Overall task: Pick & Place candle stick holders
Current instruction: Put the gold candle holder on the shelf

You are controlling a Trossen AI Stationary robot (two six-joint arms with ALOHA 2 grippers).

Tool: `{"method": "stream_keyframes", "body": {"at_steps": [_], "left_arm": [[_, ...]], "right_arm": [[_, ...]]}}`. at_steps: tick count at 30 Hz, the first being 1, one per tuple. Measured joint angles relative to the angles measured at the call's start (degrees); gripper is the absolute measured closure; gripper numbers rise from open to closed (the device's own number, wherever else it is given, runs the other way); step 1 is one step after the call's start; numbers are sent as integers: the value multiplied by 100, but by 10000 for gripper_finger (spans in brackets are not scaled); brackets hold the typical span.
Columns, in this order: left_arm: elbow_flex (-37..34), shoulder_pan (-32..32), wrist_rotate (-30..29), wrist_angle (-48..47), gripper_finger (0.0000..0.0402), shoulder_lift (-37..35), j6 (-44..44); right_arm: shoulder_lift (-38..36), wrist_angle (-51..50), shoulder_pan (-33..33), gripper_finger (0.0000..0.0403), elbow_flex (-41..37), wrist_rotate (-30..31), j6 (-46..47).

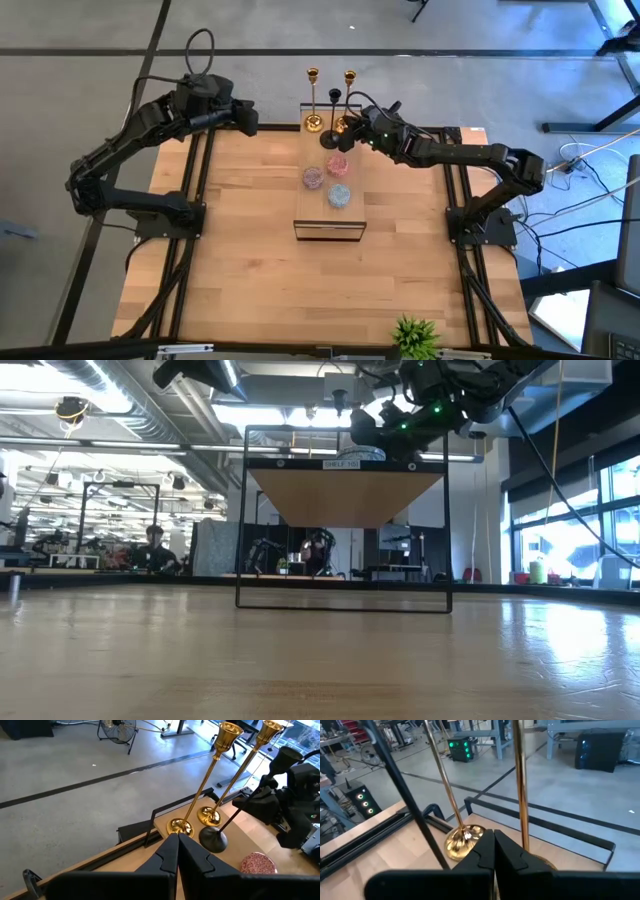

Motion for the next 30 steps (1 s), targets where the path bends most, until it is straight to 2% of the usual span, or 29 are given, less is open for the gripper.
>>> {"method": "stream_keyframes", "body": {"at_steps": [14,19,30], "left_arm": [[2,0,0,-1,399,2,0],[2,0,1,0,399,2,1],[2,0,0,1,399,3,-42]], "right_arm": [[0,82,-125,403,0,72,14],[3,20,-170,403,22,-245,-99],[61,-107,-160,403,291,-160,-379]]}}
